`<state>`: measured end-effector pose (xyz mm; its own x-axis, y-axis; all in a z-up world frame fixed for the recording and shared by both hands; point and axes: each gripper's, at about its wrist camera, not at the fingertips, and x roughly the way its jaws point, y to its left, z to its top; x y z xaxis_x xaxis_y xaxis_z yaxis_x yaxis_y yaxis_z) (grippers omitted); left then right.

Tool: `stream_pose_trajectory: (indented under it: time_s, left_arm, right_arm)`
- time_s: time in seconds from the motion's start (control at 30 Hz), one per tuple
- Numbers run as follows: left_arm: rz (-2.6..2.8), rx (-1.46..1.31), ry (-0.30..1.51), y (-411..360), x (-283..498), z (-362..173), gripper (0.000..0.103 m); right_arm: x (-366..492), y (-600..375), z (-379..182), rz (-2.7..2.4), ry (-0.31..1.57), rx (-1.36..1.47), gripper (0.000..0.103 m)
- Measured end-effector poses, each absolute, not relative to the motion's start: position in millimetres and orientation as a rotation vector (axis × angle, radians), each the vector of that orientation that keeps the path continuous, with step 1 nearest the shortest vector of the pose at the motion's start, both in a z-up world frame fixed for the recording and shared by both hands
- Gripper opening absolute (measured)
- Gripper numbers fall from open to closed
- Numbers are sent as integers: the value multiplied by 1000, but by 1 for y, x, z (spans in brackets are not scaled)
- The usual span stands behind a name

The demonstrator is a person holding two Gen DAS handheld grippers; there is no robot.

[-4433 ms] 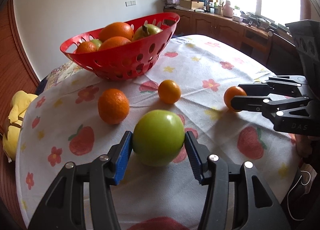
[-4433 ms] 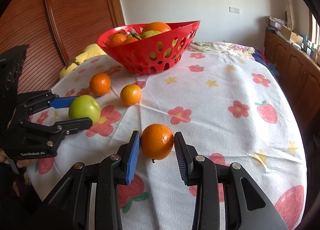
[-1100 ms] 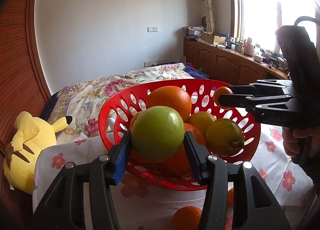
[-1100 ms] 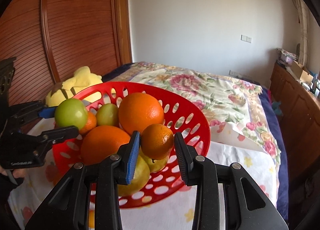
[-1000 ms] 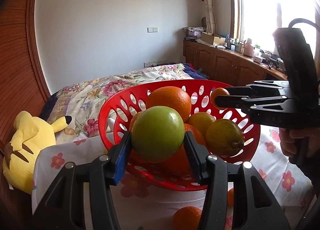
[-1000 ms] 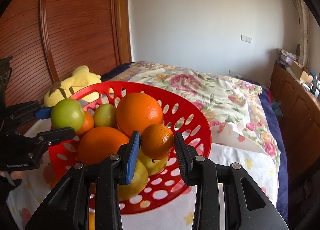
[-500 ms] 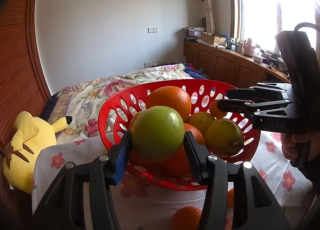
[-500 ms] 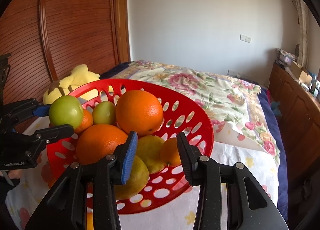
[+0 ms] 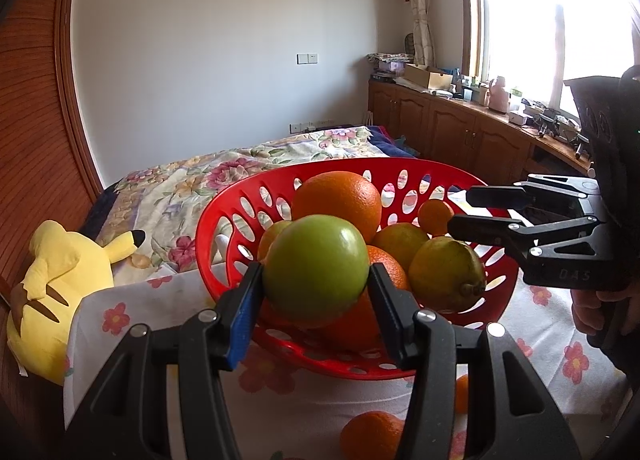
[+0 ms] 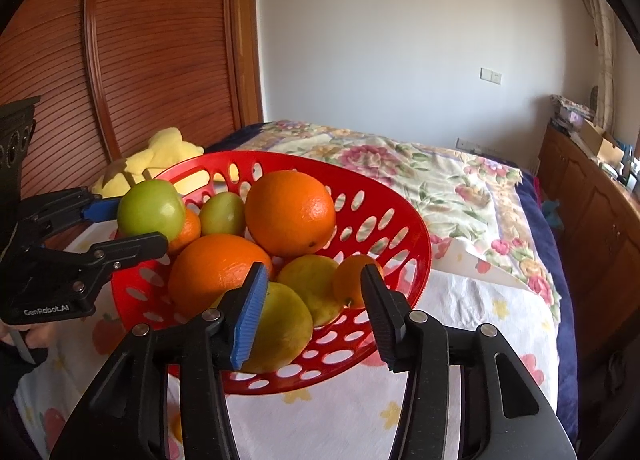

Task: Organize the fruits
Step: 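Open the left tool to release the green apple into the basket, then move the left tool to a large orange while the right tool approaches a small tangerine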

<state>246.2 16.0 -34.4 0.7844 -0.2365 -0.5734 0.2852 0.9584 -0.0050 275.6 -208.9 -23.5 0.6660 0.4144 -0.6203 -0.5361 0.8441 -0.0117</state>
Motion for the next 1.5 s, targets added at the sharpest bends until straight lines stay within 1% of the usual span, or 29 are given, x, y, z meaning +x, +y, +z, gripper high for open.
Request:
stream_pose_trajectory:
  time_s: [0.13, 0.17, 0.53, 0.7, 0.73, 0.87, 1.2, 1.37, 1.5]
  left_arm:
    - [-296, 93, 612, 12, 242, -33, 53]
    - [-298, 100, 611, 10, 240, -33, 55]
    - [-283, 98, 577, 6, 213, -17, 55]
    - [-266, 87, 560, 10, 194, -12, 60]
    - [-261, 83, 558, 11, 190, -13, 62]
    - [-248, 71, 563, 14, 176, -20, 66]
    - [-247, 61, 613, 17, 158, -51, 66]
    - [-256, 76, 673, 12, 163, -71, 66]
    - [-266, 100, 701, 7, 166, -79, 64]
  right_arm:
    - [271, -210, -22, 534, 644, -192, 51]
    - [270, -211, -21, 529, 643, -187, 51]
    - [240, -222, -4, 507, 623, -165, 54]
    - [221, -225, 2, 508, 612, -143, 55]
    - [217, -226, 3, 508, 611, -137, 55]
    - [200, -227, 2, 516, 609, -122, 57]
    - [171, -221, -23, 539, 660, -104, 57]
    - [166, -213, -37, 560, 695, -113, 54]
    - [165, -204, -49, 566, 724, -150, 49]
